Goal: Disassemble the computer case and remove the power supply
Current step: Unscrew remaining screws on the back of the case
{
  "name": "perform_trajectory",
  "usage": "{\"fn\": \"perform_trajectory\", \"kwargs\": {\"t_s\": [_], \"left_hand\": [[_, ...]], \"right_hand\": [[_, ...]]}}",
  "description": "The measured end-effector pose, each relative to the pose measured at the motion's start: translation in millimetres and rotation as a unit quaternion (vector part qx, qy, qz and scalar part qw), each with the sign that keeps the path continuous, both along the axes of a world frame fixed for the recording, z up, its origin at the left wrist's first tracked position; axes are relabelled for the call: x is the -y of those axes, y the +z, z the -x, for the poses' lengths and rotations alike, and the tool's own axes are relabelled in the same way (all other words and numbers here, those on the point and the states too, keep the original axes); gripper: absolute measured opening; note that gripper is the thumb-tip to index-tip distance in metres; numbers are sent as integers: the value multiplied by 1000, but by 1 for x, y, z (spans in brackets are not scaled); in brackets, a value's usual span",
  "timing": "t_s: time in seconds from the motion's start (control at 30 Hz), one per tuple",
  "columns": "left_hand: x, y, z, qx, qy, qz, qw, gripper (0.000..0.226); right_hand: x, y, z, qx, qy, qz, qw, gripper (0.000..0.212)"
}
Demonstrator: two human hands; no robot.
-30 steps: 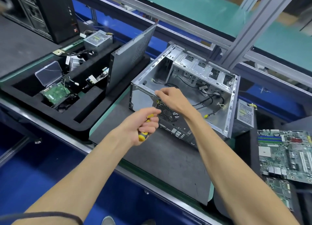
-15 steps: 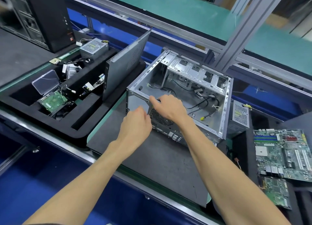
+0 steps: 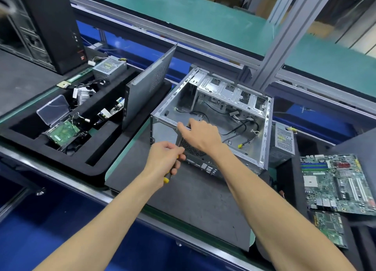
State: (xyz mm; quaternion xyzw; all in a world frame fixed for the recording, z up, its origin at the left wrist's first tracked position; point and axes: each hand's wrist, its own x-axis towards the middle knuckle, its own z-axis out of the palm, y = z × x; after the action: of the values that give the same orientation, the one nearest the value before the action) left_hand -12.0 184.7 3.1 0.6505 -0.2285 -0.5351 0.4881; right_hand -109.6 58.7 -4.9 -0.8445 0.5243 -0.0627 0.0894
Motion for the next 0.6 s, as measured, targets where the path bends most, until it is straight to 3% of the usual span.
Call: {"fn": "perform_trajectory", "kwargs": {"t_s": [0.07, 0.1, 0.17, 0.2, 0.23, 0.27, 0.3, 0.37, 0.4, 0.47, 0.53, 0.6], "left_hand": [[-3, -1, -3, 163, -33, 37, 985, 13], [-4, -2, -4, 266, -61, 47, 961, 13], [-6, -7, -6, 508, -110, 41, 853, 15], [-6, -9, -6, 576, -114, 49, 808, 16], [-5, -10, -5, 589, -111, 61, 798, 17], [-5, -10, -5, 554, -111, 78, 822, 19], [-4, -10, -5, 474, -105, 90, 870, 21], [3, -8, -8, 230, -71, 73, 968, 23], [5, -6, -11, 100, -47, 49, 993, 21], [7, -4, -16, -161, -6, -1, 987, 16], [5, -6, -21, -375, 29, -27, 926, 11], [5, -10, -21, -429, 27, -26, 902, 9]], "right_hand": [[-8, -4, 1, -6, -5, 25, 1000, 56], [-11, -6, 2, -9, -2, 37, 999, 57], [-12, -7, 7, -12, 21, 48, 999, 57], [-11, -6, 10, -15, 38, 45, 998, 55], [-9, -5, 12, -18, 54, 40, 998, 52], [-7, -4, 14, -18, 68, 32, 997, 48], [-5, -4, 15, -15, 77, 24, 997, 44], [-3, -4, 16, -1, 82, 14, 997, 38], [-2, -4, 16, 6, 80, 10, 997, 37], [-1, -3, 16, 21, 80, 5, 997, 35], [-2, 0, 15, 24, 82, 1, 996, 34], [-3, 0, 14, 16, 77, -6, 997, 31]]}}
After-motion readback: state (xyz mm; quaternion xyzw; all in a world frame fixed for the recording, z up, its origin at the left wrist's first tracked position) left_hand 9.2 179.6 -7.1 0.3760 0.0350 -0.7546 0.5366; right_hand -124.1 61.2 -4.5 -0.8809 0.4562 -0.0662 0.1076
